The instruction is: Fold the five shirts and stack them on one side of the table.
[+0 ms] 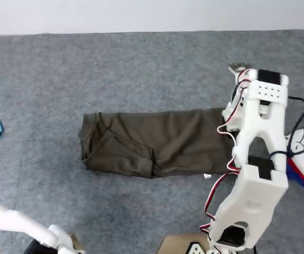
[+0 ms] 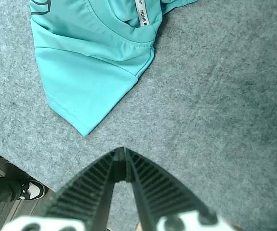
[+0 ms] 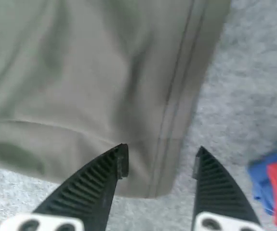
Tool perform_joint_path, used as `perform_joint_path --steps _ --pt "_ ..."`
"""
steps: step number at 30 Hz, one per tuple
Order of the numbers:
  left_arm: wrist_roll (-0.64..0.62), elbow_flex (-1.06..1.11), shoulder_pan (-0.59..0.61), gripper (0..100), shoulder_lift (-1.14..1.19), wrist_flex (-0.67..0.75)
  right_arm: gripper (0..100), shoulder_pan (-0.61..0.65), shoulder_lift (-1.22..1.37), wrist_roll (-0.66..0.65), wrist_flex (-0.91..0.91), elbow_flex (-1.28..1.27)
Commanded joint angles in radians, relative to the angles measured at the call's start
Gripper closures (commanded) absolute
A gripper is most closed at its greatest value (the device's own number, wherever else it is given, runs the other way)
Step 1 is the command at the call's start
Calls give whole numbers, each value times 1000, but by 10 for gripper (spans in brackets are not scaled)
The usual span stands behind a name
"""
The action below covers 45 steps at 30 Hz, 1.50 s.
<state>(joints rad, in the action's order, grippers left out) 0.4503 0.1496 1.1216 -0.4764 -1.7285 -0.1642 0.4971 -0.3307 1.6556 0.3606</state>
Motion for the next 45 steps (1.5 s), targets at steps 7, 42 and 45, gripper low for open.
perform_joint_path --steps 7,42,45 --pt "8 -36 -9 992 -31 -23 753 13 107 35 -99 51" --pt "9 -36 -9 992 -31 -20 988 -18 -2 -97 50 61" --pt "9 -36 -9 992 -31 -20 988 22 -73 -100 82 61"
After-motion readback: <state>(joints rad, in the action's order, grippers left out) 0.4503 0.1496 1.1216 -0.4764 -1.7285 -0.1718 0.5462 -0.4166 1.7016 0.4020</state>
